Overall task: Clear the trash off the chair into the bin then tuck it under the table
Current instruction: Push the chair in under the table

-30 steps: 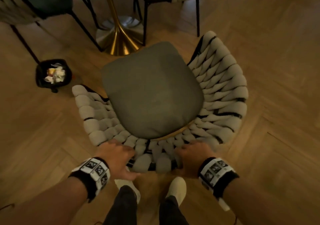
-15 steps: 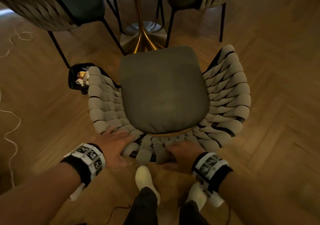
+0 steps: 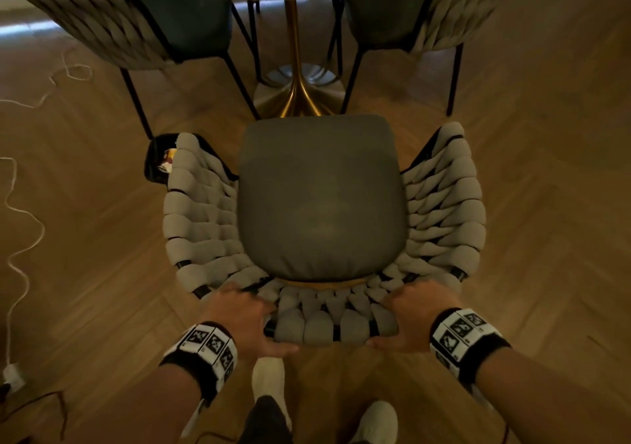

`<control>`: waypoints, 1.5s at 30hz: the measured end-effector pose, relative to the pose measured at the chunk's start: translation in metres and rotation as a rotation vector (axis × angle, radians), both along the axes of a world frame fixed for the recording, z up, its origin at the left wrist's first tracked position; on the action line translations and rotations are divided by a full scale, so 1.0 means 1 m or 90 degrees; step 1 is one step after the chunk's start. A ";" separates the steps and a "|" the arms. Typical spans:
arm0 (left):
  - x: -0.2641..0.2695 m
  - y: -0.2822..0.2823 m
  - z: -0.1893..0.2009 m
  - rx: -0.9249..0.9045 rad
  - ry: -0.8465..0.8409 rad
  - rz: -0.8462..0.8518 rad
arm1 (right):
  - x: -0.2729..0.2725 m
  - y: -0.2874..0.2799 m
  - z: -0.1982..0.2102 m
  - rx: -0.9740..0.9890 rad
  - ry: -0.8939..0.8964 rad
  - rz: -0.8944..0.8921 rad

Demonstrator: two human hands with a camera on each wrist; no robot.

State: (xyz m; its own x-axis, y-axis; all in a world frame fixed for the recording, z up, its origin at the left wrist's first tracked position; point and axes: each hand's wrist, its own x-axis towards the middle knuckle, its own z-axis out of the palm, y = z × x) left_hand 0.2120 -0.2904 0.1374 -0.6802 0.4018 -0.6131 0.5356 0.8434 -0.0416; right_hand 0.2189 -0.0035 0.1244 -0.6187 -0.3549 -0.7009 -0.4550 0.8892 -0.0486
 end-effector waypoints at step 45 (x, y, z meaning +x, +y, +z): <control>-0.278 -0.095 -0.014 0.076 -0.103 0.026 | -0.265 -0.080 -0.009 -0.061 -0.006 -0.001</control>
